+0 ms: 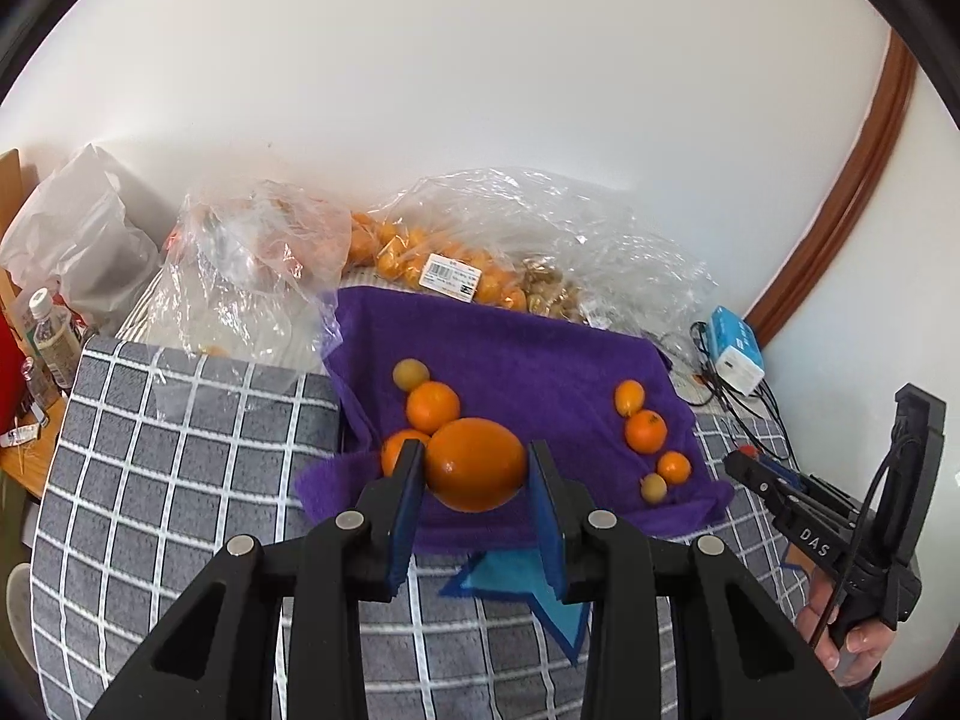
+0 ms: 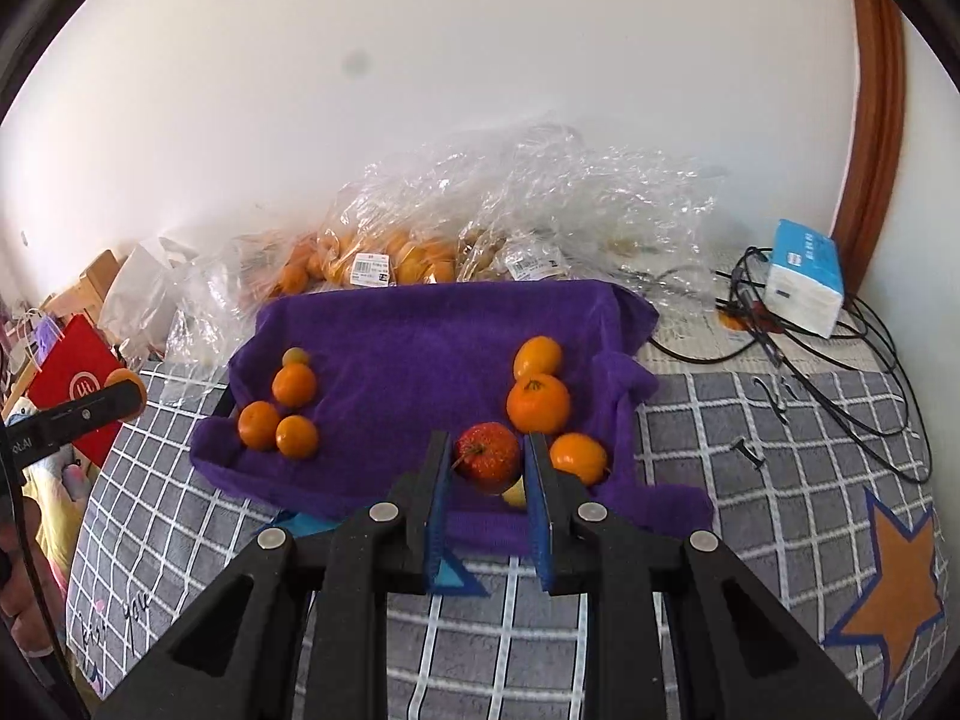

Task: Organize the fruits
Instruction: 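Lower the apple and orange onto the towel and open both tools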

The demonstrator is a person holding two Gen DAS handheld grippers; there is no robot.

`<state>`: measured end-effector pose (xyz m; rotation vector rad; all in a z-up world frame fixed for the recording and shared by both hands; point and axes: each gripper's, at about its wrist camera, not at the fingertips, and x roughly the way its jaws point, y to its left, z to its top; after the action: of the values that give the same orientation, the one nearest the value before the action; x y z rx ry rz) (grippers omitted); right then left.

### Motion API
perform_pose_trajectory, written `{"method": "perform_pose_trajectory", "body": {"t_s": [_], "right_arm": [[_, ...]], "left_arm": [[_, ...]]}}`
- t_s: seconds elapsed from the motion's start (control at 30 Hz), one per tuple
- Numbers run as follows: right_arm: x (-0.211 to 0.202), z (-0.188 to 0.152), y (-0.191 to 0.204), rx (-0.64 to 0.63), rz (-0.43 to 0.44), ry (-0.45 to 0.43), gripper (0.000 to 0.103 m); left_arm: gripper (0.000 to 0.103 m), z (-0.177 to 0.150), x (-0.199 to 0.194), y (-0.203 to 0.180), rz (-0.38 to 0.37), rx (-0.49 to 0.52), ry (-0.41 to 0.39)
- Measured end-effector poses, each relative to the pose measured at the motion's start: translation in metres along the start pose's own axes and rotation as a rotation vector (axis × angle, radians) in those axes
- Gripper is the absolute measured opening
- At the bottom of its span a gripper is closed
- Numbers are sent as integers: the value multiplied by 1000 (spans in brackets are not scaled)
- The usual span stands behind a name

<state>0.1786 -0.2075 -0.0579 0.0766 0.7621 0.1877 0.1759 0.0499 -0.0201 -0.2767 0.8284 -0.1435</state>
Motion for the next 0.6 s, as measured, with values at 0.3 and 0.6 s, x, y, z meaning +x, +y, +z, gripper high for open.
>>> {"method": "perform_pose_trajectory", "body": {"t_s": [0.3, 0.6], "right_arm": [[73, 4, 1, -16, 22, 113, 23], [115, -3, 1, -38, 14, 206, 23]], "left_arm": [[32, 14, 36, 14, 17, -20, 34], [32, 22, 67, 18, 23, -15, 72]]}}
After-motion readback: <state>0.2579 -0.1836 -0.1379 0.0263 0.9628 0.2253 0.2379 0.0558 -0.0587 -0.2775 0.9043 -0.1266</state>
